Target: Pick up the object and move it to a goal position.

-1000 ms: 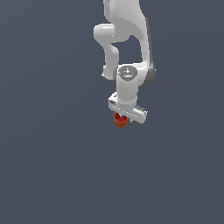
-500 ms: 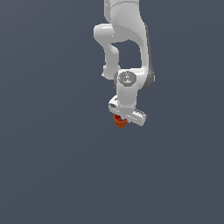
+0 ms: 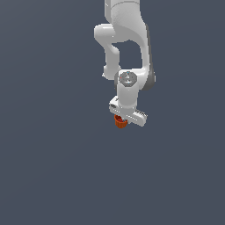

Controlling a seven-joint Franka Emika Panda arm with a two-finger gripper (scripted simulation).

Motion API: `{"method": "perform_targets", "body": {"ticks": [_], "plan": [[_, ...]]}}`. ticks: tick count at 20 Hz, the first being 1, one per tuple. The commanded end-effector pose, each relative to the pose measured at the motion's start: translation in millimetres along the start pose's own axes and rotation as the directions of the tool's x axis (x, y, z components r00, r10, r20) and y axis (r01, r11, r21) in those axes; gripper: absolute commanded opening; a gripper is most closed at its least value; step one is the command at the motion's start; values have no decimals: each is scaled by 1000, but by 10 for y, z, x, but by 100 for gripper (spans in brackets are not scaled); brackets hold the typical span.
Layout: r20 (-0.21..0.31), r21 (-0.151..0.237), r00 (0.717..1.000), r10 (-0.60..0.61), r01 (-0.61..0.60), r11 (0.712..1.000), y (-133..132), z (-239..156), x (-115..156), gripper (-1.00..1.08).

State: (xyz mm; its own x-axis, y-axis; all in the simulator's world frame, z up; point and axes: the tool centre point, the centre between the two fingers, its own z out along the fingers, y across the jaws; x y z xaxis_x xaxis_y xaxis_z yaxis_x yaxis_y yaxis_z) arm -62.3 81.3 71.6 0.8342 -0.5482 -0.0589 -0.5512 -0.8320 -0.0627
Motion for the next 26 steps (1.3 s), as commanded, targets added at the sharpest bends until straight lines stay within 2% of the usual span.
{"method": "perform_targets", "body": {"ticks": [1,6,11,18,26], "plan": [[-2,2,1000,-1,1,1000,-8,-4,6,-100],[-27,30,1000,-15,16,999,-88,-54,65,-100],[-81,86,996,-42,49,995,-258,-172,183,-100],[-202,201,975,-89,131,971,-612,-487,401,-100],[-352,322,928,-123,243,915,-1000,-963,580,-100]]}}
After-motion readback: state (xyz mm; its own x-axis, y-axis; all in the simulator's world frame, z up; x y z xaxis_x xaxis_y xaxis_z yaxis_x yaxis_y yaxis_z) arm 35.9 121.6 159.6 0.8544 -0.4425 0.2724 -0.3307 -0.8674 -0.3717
